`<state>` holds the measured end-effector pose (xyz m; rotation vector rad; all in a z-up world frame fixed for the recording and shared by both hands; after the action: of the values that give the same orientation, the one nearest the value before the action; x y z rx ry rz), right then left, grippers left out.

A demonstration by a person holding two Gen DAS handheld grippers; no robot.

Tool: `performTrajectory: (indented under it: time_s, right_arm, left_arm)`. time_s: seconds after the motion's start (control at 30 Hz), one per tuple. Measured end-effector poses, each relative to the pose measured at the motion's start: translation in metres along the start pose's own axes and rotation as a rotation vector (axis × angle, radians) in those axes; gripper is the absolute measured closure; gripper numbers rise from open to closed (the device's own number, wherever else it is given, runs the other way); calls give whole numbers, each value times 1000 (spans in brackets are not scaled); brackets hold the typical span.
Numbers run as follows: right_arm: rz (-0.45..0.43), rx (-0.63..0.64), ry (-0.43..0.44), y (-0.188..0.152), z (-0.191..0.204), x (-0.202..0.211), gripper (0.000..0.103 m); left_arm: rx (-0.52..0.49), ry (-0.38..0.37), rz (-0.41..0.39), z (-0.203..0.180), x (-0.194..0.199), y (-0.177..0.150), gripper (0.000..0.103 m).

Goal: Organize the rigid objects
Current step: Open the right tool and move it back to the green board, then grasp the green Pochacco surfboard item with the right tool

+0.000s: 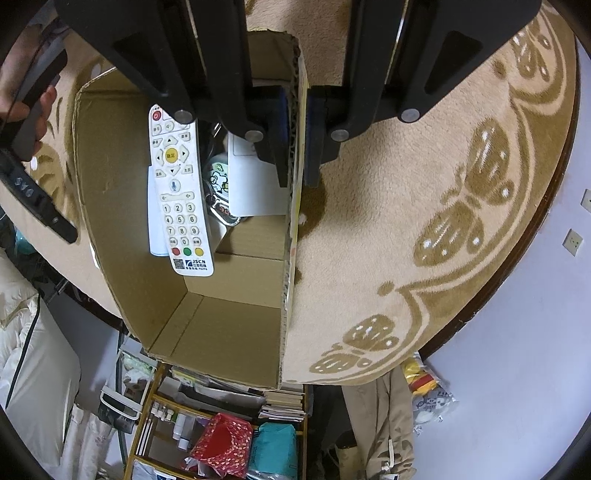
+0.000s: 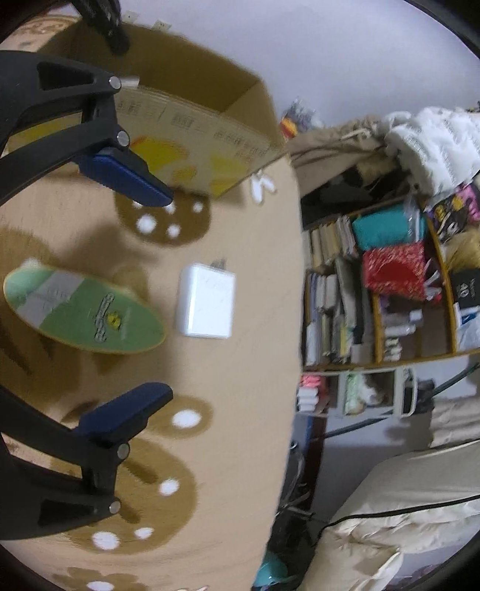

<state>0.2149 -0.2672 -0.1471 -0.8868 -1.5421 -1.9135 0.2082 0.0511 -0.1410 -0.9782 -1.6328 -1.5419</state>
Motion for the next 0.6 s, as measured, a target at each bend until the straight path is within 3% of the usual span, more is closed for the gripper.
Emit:
performTrajectory:
  time_s: [0.4,0.6]
  right_arm:
    - [177,-41,26,-20,-8,-30,3]
    - [265,-2,-3,-36,-1,-45,18]
  left_arm:
    - [-8,6,-1,-2,0,0,98]
    - [-3,2,0,-2,1,0,98]
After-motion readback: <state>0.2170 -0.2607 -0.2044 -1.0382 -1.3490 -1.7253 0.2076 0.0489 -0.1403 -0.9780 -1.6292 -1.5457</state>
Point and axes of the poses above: each gripper's, at about its wrist camera, not at the fingertips, and x roughly against the way its jaws point, z to its left, y to its top, the point moved 3 cm from there along -x, roughly the way its jaws point, and after that the axes turned 2 degrees about -y, right-handed, at the moved point
